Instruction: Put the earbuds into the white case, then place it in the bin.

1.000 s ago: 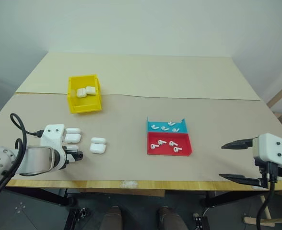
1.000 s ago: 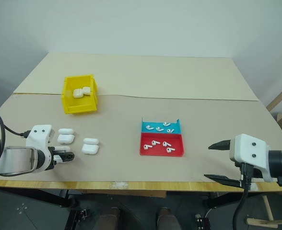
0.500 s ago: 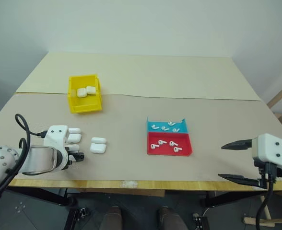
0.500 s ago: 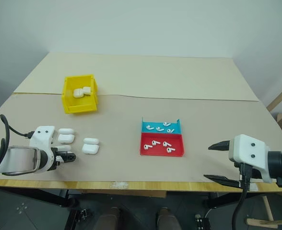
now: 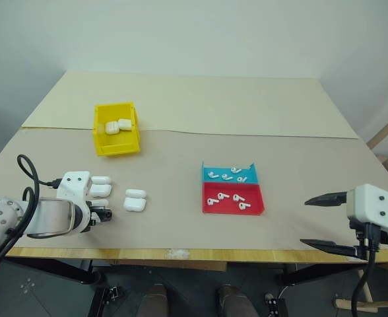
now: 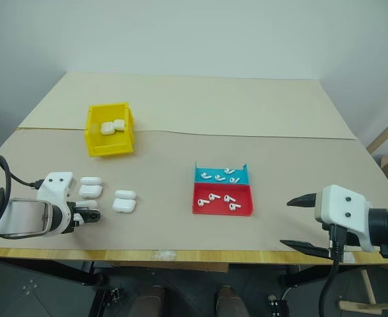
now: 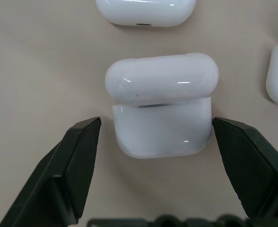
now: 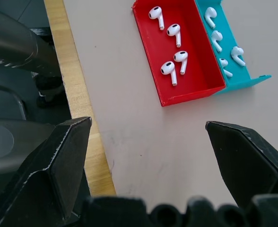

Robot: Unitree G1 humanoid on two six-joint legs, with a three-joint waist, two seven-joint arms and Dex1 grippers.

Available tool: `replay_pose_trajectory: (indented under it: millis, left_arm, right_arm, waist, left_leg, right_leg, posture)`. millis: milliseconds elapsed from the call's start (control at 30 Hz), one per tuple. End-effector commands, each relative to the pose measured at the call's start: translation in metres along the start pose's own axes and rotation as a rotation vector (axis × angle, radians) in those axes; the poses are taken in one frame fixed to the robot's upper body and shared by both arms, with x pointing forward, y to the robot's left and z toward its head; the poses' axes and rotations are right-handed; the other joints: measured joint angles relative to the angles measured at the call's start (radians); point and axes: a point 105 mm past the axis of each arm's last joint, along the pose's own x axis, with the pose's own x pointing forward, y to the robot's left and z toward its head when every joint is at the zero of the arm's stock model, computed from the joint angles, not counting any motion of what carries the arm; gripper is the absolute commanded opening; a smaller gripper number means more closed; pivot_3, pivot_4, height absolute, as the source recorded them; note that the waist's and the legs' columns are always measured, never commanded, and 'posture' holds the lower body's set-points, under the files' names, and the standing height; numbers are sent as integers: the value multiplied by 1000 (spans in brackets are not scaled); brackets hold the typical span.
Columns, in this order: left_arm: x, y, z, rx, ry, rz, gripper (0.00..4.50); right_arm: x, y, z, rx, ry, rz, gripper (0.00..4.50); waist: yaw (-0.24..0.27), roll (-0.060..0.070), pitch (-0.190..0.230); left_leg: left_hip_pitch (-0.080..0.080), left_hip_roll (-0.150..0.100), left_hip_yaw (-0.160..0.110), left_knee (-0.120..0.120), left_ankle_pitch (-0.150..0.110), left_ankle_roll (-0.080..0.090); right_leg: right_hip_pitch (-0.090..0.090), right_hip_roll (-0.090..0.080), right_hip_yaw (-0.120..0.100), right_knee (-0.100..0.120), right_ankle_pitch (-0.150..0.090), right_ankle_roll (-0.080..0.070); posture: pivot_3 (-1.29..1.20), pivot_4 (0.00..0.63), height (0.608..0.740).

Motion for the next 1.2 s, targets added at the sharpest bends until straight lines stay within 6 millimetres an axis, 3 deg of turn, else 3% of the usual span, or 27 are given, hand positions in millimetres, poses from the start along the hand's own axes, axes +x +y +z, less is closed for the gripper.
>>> replay_pose_trajectory:
  millis: [33, 400, 500, 667, 833, 900, 1067, 1200]
  left_arm:
    - [-3, 2, 4, 0, -8, -1, 2887]
    - [-5, 1, 10, -19, -38, -7, 2767]
    - [-19, -3, 33, -68, -149, -77, 2767]
    - [-60, 11, 57, 121, -340, -99, 2767]
    - [-108, -1, 78, 251, -711, -393, 2767]
    - [-122, -4, 79, 216, -816, -579, 2767]
    - [-113, -16, 73, 304, -946, -806, 2767]
    - [-111, -36, 62, 434, -1152, -1014, 2767]
  right_arm:
    - [-4, -2, 6, -26, -16, -26, 4500]
    - [-3, -3, 6, -28, -16, -33, 4500]
    - [-4, -4, 5, -30, -15, -39, 4500]
    - [-6, -12, 8, -55, -21, -66, 4500]
    - [-7, -22, 10, -73, -35, -93, 4500]
    - [-6, -24, 10, -82, -40, -97, 4500]
    - [-4, -32, 18, -115, -70, -109, 4500]
    - [-5, -34, 24, -150, -70, -107, 4500]
  waist:
    - [0, 0, 0]
    - [0, 0, 0]
    - [1, -1, 0]
    - [-7, -5, 2]
    - [-15, -2, 2]
    - [-15, -2, 2]
    - [-15, -2, 2]
    - [-15, -2, 2]
  left_leg:
    - [0, 0, 0, 0, 0, 0]
    - [0, 0, 0, 0, 0, 0]
    - [0, 0, 0, 0, 0, 0]
    - [-2, 0, 0, 0, 1, -1]
    - [-1, 0, 1, -1, 1, -2]
    - [-1, 0, 1, -1, 1, -2]
    - [-1, 0, 1, -1, 1, -2]
    - [-2, 0, 0, -1, 1, -2]
  right_leg:
    - [0, 0, 0, 0, 0, 0]
    - [0, 0, 0, 0, 0, 0]
    - [0, 0, 0, 0, 0, 0]
    - [-2, 0, 0, -1, 0, 0]
    - [-2, 0, -1, -1, -1, -1]
    - [-3, 0, -1, -1, -1, -1]
    - [-1, 0, 0, -1, -2, 1]
    - [-1, 0, -1, -1, 0, 0]
  posture:
    - [0, 150, 740]
    - [0, 150, 740]
    - [0, 150, 740]
    - [0, 150, 740]
    - [0, 150, 740]
    - [0, 150, 740]
    - [0, 150, 740]
    - [0, 150, 740]
